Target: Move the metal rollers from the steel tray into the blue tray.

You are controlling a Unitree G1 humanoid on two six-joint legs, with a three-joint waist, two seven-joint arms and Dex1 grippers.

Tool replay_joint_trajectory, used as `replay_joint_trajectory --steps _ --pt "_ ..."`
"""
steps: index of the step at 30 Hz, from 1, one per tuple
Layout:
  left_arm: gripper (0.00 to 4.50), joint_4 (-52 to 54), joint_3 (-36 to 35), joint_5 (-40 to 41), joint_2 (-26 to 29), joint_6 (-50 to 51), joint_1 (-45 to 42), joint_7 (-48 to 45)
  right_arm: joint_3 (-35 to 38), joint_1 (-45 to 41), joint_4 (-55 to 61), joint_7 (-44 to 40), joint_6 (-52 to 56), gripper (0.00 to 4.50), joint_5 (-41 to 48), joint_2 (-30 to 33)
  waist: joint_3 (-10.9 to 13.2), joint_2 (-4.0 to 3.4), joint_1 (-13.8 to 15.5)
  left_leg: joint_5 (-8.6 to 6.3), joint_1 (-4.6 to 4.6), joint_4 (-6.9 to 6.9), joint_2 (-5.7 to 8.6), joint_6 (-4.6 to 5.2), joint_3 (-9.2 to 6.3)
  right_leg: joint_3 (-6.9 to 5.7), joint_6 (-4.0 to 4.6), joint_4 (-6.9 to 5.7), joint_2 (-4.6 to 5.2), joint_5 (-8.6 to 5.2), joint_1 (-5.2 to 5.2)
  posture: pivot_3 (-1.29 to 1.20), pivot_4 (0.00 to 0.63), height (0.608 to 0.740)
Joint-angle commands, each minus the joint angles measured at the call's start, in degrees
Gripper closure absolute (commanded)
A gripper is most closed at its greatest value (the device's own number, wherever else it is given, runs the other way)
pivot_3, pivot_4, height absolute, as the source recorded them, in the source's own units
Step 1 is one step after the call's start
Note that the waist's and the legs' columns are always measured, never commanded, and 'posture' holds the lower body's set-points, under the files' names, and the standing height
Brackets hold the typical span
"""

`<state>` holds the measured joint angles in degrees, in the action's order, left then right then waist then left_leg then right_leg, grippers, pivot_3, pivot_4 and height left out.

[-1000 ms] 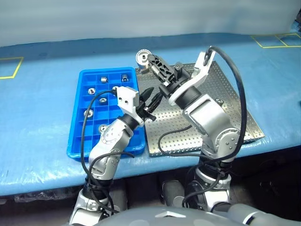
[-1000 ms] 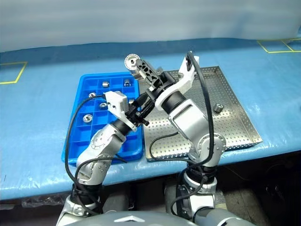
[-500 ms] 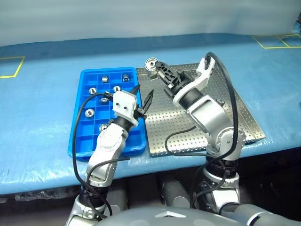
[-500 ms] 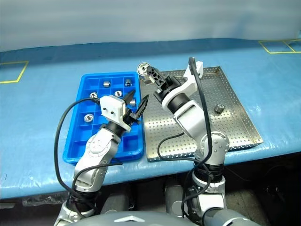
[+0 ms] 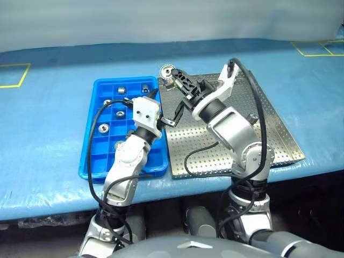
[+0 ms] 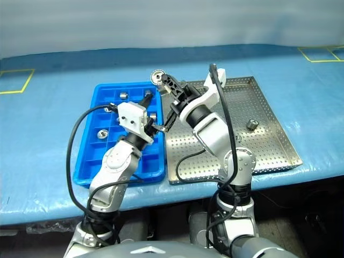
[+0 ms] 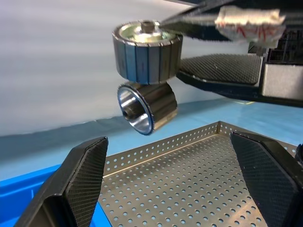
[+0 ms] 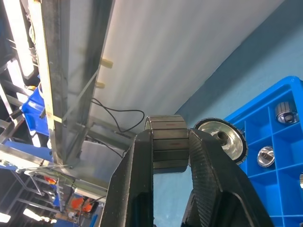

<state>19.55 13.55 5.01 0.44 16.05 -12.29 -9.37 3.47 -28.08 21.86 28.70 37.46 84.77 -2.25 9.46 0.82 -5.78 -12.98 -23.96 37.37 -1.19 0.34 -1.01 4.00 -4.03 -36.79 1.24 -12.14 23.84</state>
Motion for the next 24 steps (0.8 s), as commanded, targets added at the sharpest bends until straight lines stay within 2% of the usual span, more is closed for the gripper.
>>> replay_joint_trajectory --steps 1,24 --pt "0.0 -0.4 -0.1 -0.9 -0.8 -1.6 -1.9 0.6 -0.2 -1.2 2.9 -0.8 -1.0 3.8 1.5 -0.3 0.0 0.0 0.0 0.0 -0.01 0.0 0.0 0.0 0.0 0.0 0.0 0.01 0.0 0.0 0.0 -0.1 0.15 0.74" --pt "0.0 -3.9 -2.5 -4.2 -0.9 -6.4 -7.6 2.5 -1.4 -0.3 3.2 -0.6 -0.9 3.8 1.4 0.0 0.0 0.0 0.1 0.0 -0.02 0.0 0.01 0.0 0.0 0.0 0.0 0.01 0.0 0.02 0.0 -0.11 0.15 0.74"
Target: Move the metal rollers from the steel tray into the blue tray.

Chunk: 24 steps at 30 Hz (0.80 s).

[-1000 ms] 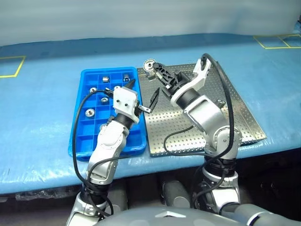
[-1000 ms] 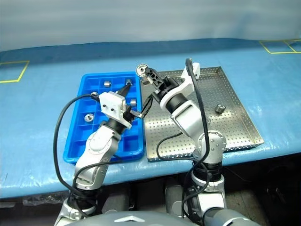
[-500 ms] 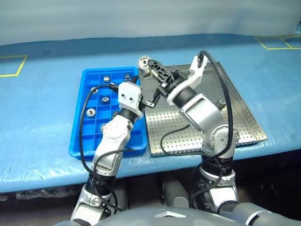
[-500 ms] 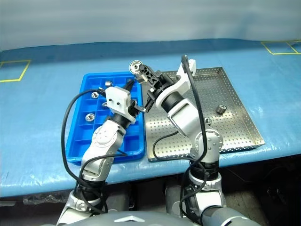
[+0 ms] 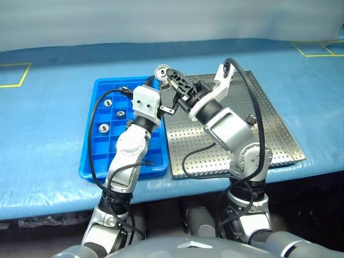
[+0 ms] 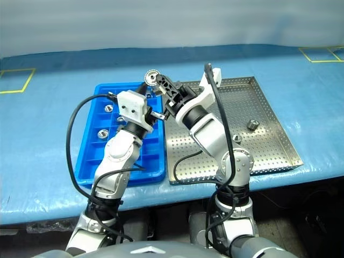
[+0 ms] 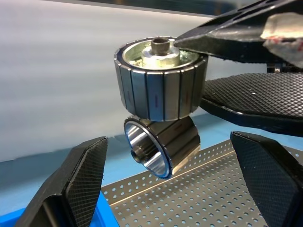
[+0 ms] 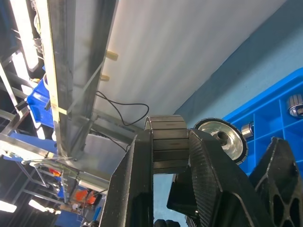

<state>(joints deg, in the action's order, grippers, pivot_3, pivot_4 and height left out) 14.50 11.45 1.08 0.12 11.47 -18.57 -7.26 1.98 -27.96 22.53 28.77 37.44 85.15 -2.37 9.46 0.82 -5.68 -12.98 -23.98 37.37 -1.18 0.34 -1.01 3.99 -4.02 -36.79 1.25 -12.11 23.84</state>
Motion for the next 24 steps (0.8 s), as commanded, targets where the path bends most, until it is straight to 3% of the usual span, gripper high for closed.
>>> replay_joint_trajectory --steps 1,2,5,12,24 --pt "0.0 1.1 -0.5 -0.3 -0.7 -1.9 -1.3 0.3 0.1 -0.4 2.6 -0.6 -0.9 3.8 0.9 0.1 0.0 0.0 0.0 0.0 0.0 0.0 0.0 0.0 0.0 0.0 0.0 0.0 0.0 0.0 0.0 -0.11 0.15 0.74" --pt "0.0 1.1 -0.5 -0.3 -0.7 -1.9 -1.3 0.3 0.1 -0.4 2.6 -0.6 -0.9 3.8 0.9 0.1 0.0 0.0 0.0 0.0 -0.01 0.0 0.0 0.0 0.0 0.0 0.0 0.0 0.0 0.01 0.0 -0.11 0.15 0.74" --pt "0.6 0.5 -0.6 0.0 -0.9 -1.8 -1.4 0.2 0.1 -0.4 2.6 -0.7 -0.9 3.8 0.8 0.2 0.0 0.0 0.0 0.0 0.0 0.0 0.0 0.0 -0.01 0.0 0.01 -0.01 0.0 0.01 0.0 -0.11 0.15 0.74" --pt "2.83 0.2 -0.9 0.0 -1.0 -2.0 -1.5 0.0 0.0 -0.4 2.7 -0.8 -0.8 3.8 0.7 0.5 0.0 0.0 0.0 0.0 0.0 0.01 0.0 0.0 -0.01 0.0 0.02 -0.01 0.0 0.02 0.0 -0.11 0.15 0.74" --pt "2.84 -2.1 -2.9 -0.5 0.2 1.0 -1.4 0.6 0.1 0.0 3.4 -0.5 -1.1 3.8 -3.1 2.5 0.0 0.0 0.0 0.0 0.0 0.01 0.0 0.0 0.0 0.0 0.01 -0.01 0.0 0.02 0.0 -0.11 0.15 0.74"
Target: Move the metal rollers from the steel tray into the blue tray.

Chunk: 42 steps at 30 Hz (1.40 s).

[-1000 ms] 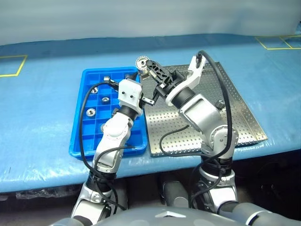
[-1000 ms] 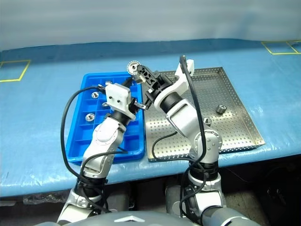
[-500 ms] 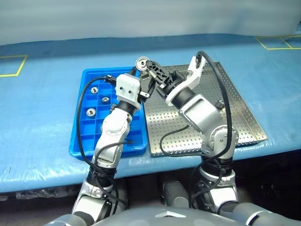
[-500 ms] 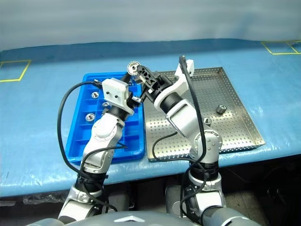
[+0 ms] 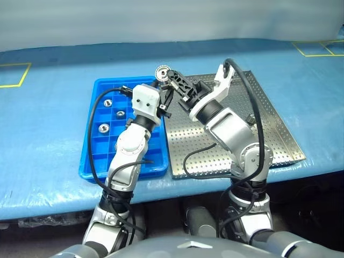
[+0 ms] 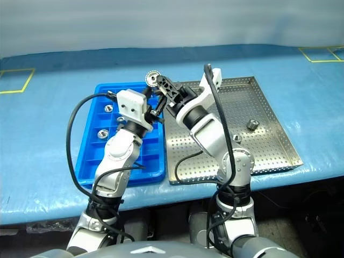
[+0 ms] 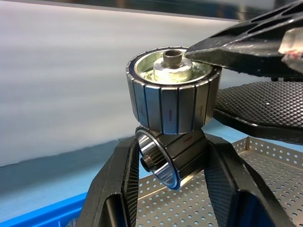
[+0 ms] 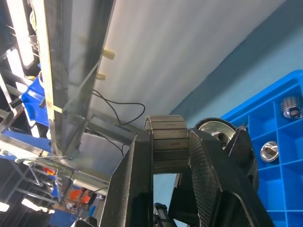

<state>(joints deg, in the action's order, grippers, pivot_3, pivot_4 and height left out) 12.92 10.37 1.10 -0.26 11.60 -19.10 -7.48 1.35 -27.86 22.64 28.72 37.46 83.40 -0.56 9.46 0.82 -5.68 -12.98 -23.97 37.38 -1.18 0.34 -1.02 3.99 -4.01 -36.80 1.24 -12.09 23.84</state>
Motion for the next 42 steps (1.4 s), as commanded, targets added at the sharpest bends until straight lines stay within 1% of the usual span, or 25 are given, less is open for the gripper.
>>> replay_joint_trajectory --steps 1,4,6,9,11,14,17,20,22,25,27,30,32,35,39,42 --pt "2.84 -0.5 -1.9 -0.1 0.8 1.3 -0.8 0.5 0.5 -0.2 3.7 -0.5 -0.6 3.8 -3.3 2.1 0.0 0.0 0.0 0.0 0.0 0.01 0.0 0.0 0.0 0.0 -0.01 0.0 0.0 0.0 0.0 -0.11 0.15 0.74" --pt "2.84 -0.4 -2.9 1.9 1.4 5.2 -0.6 -1.1 -1.1 -0.7 5.9 -1.4 1.7 3.8 -11.4 8.3 0.0 0.0 0.0 0.0 -0.01 0.02 0.01 0.0 0.02 0.01 -0.02 0.0 0.01 0.0 0.0 -0.11 0.15 0.74" --pt "2.84 -0.1 -3.4 3.2 1.5 7.7 -0.6 -1.8 -2.5 -0.9 7.1 -2.1 2.8 3.8 -15.4 11.3 0.0 0.0 0.1 0.0 -0.03 0.03 0.01 0.0 0.02 0.01 -0.04 0.01 0.02 -0.02 0.03 -0.11 0.15 0.74" --pt "2.84 0.3 -5.4 5.4 1.3 10.9 -0.6 -2.0 -2.1 -0.3 8.2 -2.6 2.6 3.8 -17.9 12.1 0.0 0.0 0.0 0.0 -0.02 0.0 0.0 0.0 0.01 0.0 -0.04 0.0 -0.01 -0.02 0.03 -0.12 0.15 0.74" --pt "2.84 1.7 -8.0 7.6 1.2 10.3 -0.5 -2.0 -0.8 0.4 8.4 -2.7 2.6 3.8 -18.4 12.5 0.0 0.01 0.0 0.0 -0.02 0.0 -0.03 0.0 0.0 0.0 -0.03 -0.02 -0.04 -0.03 0.04 -0.12 0.15 0.74" --pt "2.84 4.9 -12.4 12.2 1.3 10.3 -0.5 -2.2 -0.6 2.0 8.6 -3.1 5.3 3.8 -19.8 14.8 0.0 0.01 0.1 0.0 -0.02 0.01 -0.02 0.0 0.01 0.01 -0.03 -0.02 -0.02 -0.01 0.03 -0.11 0.15 0.74" --pt "2.84 10.7 -18.3 16.6 5.4 12.5 1.8 -3.7 -4.8 4.0 9.2 -7.4 11.4 3.8 -22.4 20.4 0.0 0.01 0.0 0.0 -0.02 0.01 -0.02 0.0 0.06 0.04 0.02 -0.01 0.01 0.01 0.04 -0.08 0.15 0.74" --pt "2.84 15.2 -22.0 19.3 10.3 14.7 5.4 -5.5 -8.4 4.5 9.3 -11.6 14.7 3.8 -24.4 22.7 0.0 0.0 -0.4 -0.01 0.06 -0.08 -0.05 0.0 0.08 0.05 0.16 -0.02 -0.02 0.03 0.04 -0.06 0.15 0.74" --pt "2.84 18.6 -24.4 22.5 14.3 16.9 9.1 -8.2 -11.3 3.9 9.4 -15.4 16.3 3.8 -26.0 23.5 0.0 0.01 -0.1 0.0 0.1 -0.11 -0.09 0.0 0.03 0.01 0.17 -0.07 -0.07 -0.02 0.04 -0.03 0.15 0.74" --pt "2.84 23.5 -27.3 24.7 20.6 19.4 16.8 -12.3 -15.3 2.0 9.0 -20.8 17.3 3.8 -27.8 22.0 0.0 0.03 0.3 0.0 0.12 -0.1 -0.13 0.0 0.01 -0.01 0.07 -0.07 -0.09 -0.12 0.03 0.01 0.15 0.74" --pt "2.84 25.4 -28.6 26.0 23.4 20.2 20.6 -13.8 -16.8 0.9 8.4 -23.1 17.6 3.8 -29.1 20.5 0.0 0.05 1.0 0.0 0.16 -0.11 -0.16 -0.01 0.02 -0.02 0.12 -0.07 -0.08 -0.14 0.02 0.03 0.15 0.74" --pt "2.84 28.0 -30.9 26.9 26.5 21.6 27.0 -15.1 -19.2 -1.0 6.0 -26.1 17.6 3.8 -31.9 17.2 0.0 0.11 2.0 0.0 0.17 -0.09 -0.29 -0.02 0.01 -0.08 0.45 -0.06 -0.04 -0.34 0.01 0.06 0.15 0.74" --pt "2.84 29.2 -31.7 26.0 27.7 22.4 30.5 -14.4 -20.8 -2.2 3.6 -28.1 17.4 3.8 -34.2 15.1 0.0 0.12 2.9 0.01 0.19 -0.09 -0.36 -0.03 0.03 -0.1 0.48 -0.07 0.03 -0.36 0.0 0.1 0.15 0.74" --pt "2.84 30.6 -32.8 26.8 27.6 24.0 34.2 -13.2 -22.8 -3.3 0.4 -30.8 16.9 3.8 -37.7 12.3 0.0 0.17 3.8 0.01 0.23 -0.08 -0.37 -0.04 0.05 -0.12 0.48 -0.05 0.13 -0.36 -0.02 0.11 0.15 0.74" --pt "2.84 31.5 -30.5 26.4 28.6 27.1 36.5 -12.5 -22.9 -3.8 -2.2 -33.6 16.7 3.8 -40.9 9.8 0.0 0.24 5.1 0.01 0.19 -0.08 -0.36 -0.05 0.06 -0.18 0.51 -0.04 0.14 -0.37 -0.01 0.13 0.15 0.74" --pt "2.84 31.6 -28.8 26.4 29.5 29.7 36.8 -12.1 -22.2 -3.8 -2.9 -34.5 17.1 3.8 -43.0 8.5 0.0 0.24 5.2 0.01 0.19 -0.08 -0.36 -0.05 0.07 -0.19 0.51 -0.04 0.14 -0.37 -0.01 0.12 0.15 0.74"
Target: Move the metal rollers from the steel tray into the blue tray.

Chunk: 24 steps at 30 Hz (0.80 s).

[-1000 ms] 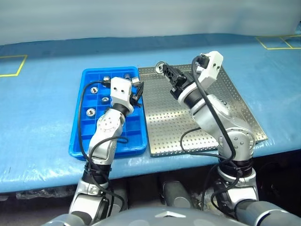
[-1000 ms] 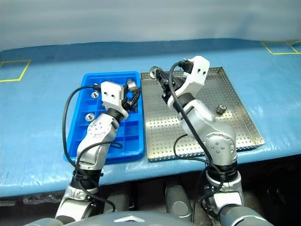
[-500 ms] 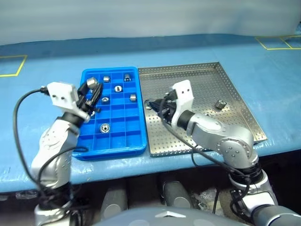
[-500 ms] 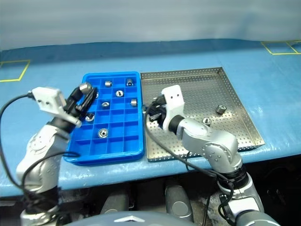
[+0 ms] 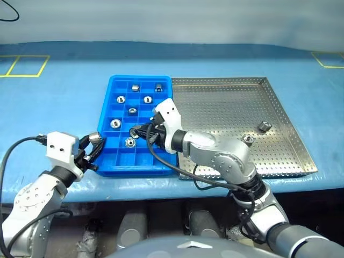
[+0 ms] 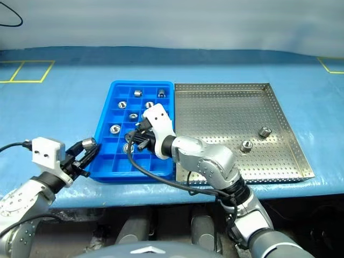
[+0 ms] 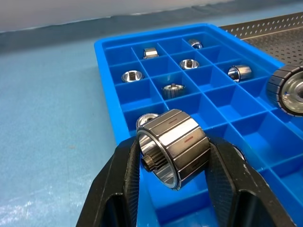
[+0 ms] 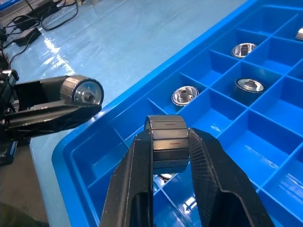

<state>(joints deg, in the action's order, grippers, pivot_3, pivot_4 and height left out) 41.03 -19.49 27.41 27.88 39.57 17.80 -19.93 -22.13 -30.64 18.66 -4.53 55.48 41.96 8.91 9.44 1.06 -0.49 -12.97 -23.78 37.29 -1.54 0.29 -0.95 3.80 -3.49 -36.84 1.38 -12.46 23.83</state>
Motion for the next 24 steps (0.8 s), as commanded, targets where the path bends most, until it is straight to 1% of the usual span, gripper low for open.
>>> replay_joint_trajectory --steps 1,3,5,6,9,11,12,16,20,24 --pt "2.84 3.6 1.5 0.1 1.6 2.7 -0.2 0.6 1.8 -0.9 1.0 -1.4 -0.8 3.8 -2.0 -1.3 0.0 0.0 -0.1 0.0 0.0 0.0 0.0 0.0 0.0 0.0 0.0 0.0 0.0 0.0 0.0 0.12 0.15 0.74" --pt "2.84 3.6 2.1 0.1 2.3 4.6 -0.5 0.9 2.7 -0.5 1.2 -1.5 -0.7 3.8 -2.9 -1.7 0.0 0.0 -0.1 0.0 0.01 -0.01 0.01 0.0 0.02 -0.01 0.0 0.0 -0.01 0.0 0.01 0.12 0.15 0.74" --pt "2.13 3.3 2.4 0.3 2.5 6.6 -1.2 1.8 3.8 -0.2 1.1 -1.4 -0.8 3.8 -3.9 -2.1 0.0 -0.01 -0.1 0.0 0.01 -0.03 0.03 -0.01 0.01 -0.03 0.02 -0.01 -0.02 -0.01 0.03 0.1 0.15 0.74" --pt "1.93 3.2 2.6 0.3 2.8 7.5 -1.4 1.8 4.4 0.0 0.9 -1.3 -0.8 3.8 -4.3 -2.4 0.0 0.0 -0.1 0.0 0.01 -0.04 0.03 -0.01 0.01 -0.03 0.03 -0.01 -0.02 -0.02 0.03 0.1 0.15 0.74" --pt "1.0 3.3 2.9 0.4 3.5 9.6 -2.2 2.0 5.8 0.4 0.5 -1.2 -0.7 3.8 -5.8 -2.9 0.0 -0.01 -0.2 0.0 0.03 -0.07 0.05 -0.01 0.01 -0.06 0.07 -0.02 -0.04 -0.02 0.04 0.08 0.15 0.74" --pt "0.25 3.2 3.0 0.7 3.7 10.9 -2.9 2.2 6.8 0.5 0.0 -1.2 -0.8 3.8 -6.7 -3.3 0.0 -0.01 -0.3 0.0 0.04 -0.09 0.05 -0.01 0.03 -0.06 0.07 -0.02 -0.03 -0.02 0.05 0.08 0.15 0.74" --pt "0.03 3.2 3.1 0.8 3.7 11.4 -3.3 2.1 7.0 0.5 -0.2 -1.2 -0.9 3.8 -7.4 -3.3 0.0 -0.01 -0.3 0.0 0.04 -0.09 0.05 -0.01 0.04 -0.06 0.07 -0.02 -0.03 -0.02 0.04 0.07 0.15 0.74" --pt "0.03 3.8 3.4 1.4 3.2 10.6 -4.9 1.5 7.5 0.3 -1.9 -1.4 -1.6 3.8 -9.8 -4.0 0.0 -0.01 -0.3 0.0 0.06 -0.1 0.07 -0.01 0.07 -0.05 0.08 -0.02 -0.03 -0.02 0.04 0.07 0.15 0.74" --pt "0.03 4.8 2.9 2.7 0.1 4.8 -6.8 0.1 6.9 -0.2 -5.8 -2.7 -3.7 3.8 -12.8 -5.4 0.0 0.0 -0.3 0.0 0.04 -0.1 0.08 -0.02 0.09 -0.05 0.22 -0.01 -0.03 0.06 0.05 0.06 0.15 0.74" --pt "0.03 4.2 2.5 3.4 -2.0 2.8 -7.9 0.9 6.4 -1.0 -10.3 -4.3 -5.8 3.8 -15.5 -7.1 0.0 0.0 -0.4 0.0 0.04 -0.11 0.16 -0.03 0.13 -0.04 0.26 0.0 -0.02 0.09 0.05 0.06 0.15 0.74"
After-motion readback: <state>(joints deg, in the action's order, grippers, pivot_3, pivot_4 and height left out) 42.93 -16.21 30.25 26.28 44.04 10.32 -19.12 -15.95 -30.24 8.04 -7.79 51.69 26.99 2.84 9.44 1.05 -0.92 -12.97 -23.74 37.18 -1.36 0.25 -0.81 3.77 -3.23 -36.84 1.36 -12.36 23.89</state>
